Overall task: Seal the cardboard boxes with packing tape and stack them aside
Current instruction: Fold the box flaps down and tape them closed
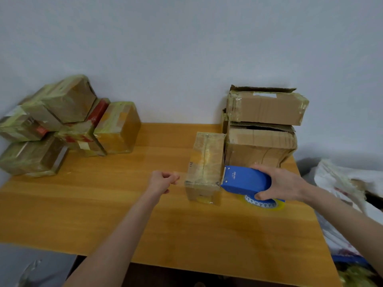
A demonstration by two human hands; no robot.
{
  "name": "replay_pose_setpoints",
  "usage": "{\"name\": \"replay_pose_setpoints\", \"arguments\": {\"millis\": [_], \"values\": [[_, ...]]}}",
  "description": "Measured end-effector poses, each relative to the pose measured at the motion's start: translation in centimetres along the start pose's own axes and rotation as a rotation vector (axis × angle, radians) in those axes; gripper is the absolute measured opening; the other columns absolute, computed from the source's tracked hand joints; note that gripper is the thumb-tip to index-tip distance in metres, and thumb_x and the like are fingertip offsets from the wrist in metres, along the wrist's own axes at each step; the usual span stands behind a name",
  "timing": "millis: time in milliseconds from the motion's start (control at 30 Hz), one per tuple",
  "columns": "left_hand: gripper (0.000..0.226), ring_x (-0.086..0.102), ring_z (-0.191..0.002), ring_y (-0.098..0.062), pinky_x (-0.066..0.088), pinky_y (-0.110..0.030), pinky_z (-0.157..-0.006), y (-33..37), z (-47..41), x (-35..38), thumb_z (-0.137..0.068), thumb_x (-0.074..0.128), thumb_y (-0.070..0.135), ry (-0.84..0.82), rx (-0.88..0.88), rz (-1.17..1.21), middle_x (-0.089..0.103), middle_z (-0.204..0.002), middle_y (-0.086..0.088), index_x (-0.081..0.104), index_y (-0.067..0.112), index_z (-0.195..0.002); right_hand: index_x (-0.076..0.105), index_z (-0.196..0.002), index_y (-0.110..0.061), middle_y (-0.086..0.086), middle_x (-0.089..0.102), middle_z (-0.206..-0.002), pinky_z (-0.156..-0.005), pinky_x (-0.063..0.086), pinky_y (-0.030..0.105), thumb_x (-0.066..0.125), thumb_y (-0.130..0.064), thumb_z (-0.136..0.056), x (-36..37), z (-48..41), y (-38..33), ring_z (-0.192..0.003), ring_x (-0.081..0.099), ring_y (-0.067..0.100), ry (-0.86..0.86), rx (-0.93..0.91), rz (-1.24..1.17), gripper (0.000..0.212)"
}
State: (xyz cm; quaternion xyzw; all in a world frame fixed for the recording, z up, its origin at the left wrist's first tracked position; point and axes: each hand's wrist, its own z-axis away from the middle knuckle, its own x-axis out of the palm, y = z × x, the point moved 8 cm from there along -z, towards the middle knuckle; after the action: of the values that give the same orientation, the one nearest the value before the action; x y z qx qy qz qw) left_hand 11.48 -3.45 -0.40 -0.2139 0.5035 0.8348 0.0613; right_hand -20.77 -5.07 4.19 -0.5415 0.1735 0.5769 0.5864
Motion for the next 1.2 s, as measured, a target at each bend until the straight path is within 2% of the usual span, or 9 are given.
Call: {"name": "replay_pose_setpoints", "arguments": {"millis": [267,367,433,533,633,700,800,1033,1200], "values": [[0.023,0.046,-0.062,-0.014,0.041,-0.025,-0.050,-2.1,-0.8,2.0,-0.093,0.062,0.028,-0.025,-0.061,0.021,0.062,-0.073,-0.002,0.069,0.011,-0.079,0.034,-0.136,-0.045,-0.009,0.056,-0.116,-0.086,0.052,0.039,0.069,-0.053,-0.061,3.0,-1.8,0.7,-0.099,0.057,0.014,-0.073,0.076,-0.093,0.083],[0.031,0.044,-0.056,-0.013,0.038,-0.024,-0.045,-2.2,-1.3,2.7,-0.096,0.055,0.036,-0.061,-0.038,-0.091,0.061,-0.076,-0.001,0.068,0.011,-0.108,0.036,-0.133,-0.047,-0.010,0.056,-0.114,-0.085,0.053,0.039,0.062,-0.062,-0.051,3.3,-2.0,0.9,-0.099,0.057,0.013,-0.066,0.076,-0.133,0.088],[0.047,0.049,-0.055,-0.015,0.041,-0.024,-0.044,-2.7,-1.5,2.7,-0.096,0.049,0.046,-0.115,-0.027,-0.392,0.063,-0.088,-0.006,0.051,0.022,-0.136,0.035,-0.132,-0.047,-0.010,0.056,-0.113,-0.085,0.053,0.039,0.063,-0.061,-0.051,3.2,-2.1,1.0,-0.098,0.058,0.013,-0.059,0.072,-0.140,0.086],[0.051,0.059,-0.096,-0.020,0.049,-0.030,-0.077,-2.7,-1.2,1.2,-0.098,0.045,0.042,0.046,0.100,-0.628,0.047,-0.135,-0.013,0.039,0.023,-0.145,0.034,-0.133,-0.045,-0.007,0.056,-0.114,-0.085,0.054,0.039,0.071,-0.052,-0.062,3.5,-2.1,0.8,-0.097,0.058,0.014,-0.056,0.061,-0.139,0.080],[0.043,0.051,-0.119,-0.020,0.045,-0.031,-0.096,2.1,2.9,2.8,-0.100,0.041,0.029,0.229,0.670,-0.590,0.048,-0.139,-0.007,0.047,0.014,-0.140,0.034,-0.137,-0.042,-0.007,0.056,-0.115,-0.084,0.053,0.036,0.076,-0.043,-0.071,3.6,-2.2,1.0,-0.098,0.057,0.014,-0.036,0.046,-0.141,0.078],[0.056,0.028,-0.142,-0.022,0.027,-0.039,-0.115,3.2,4.9,7.0,-0.098,0.020,0.041,0.043,0.867,-0.820,0.029,-0.155,-0.002,0.028,0.019,-0.149,0.033,-0.138,-0.041,-0.008,0.055,-0.115,-0.083,0.052,0.033,0.076,-0.050,-0.069,3.5,-2.0,0.9,-0.098,0.057,0.012,-0.033,0.027,-0.133,0.081],[0.060,-0.014,-0.145,-0.015,-0.009,-0.038,-0.120,1.3,4.7,10.0,-0.092,0.001,0.048,-0.161,0.817,-1.151,-0.012,-0.157,0.009,-0.011,0.031,-0.148,0.030,-0.133,-0.047,-0.013,0.054,-0.114,-0.084,0.052,0.034,0.074,-0.062,-0.065,3.6,-1.7,1.0,-0.098,0.057,0.011,-0.042,0.005,-0.134,0.083],[0.057,0.000,-0.148,-0.015,-0.009,-0.034,-0.118,0.6,3.8,9.8,-0.098,0.018,0.044,-0.114,0.844,-1.193,-0.001,-0.160,0.007,-0.009,0.036,-0.148,0.027,-0.124,-0.054,-0.013,0.054,-0.112,-0.080,0.054,0.032,0.077,-0.037,-0.075,3.8,-0.5,2.9,-0.096,0.058,0.012,-0.011,-0.022,-0.176,0.072],[0.060,0.034,-0.140,-0.021,0.018,-0.042,-0.116,0.6,3.8,9.6,-0.093,0.026,0.043,-0.089,0.860,-1.158,0.033,-0.154,0.001,0.016,0.031,-0.150,0.030,-0.133,-0.048,-0.013,0.058,-0.109,-0.079,0.052,0.033,0.076,-0.041,-0.075,3.8,1.3,5.3,-0.093,0.058,0.011,-0.064,0.040,-0.066,0.074]]}}
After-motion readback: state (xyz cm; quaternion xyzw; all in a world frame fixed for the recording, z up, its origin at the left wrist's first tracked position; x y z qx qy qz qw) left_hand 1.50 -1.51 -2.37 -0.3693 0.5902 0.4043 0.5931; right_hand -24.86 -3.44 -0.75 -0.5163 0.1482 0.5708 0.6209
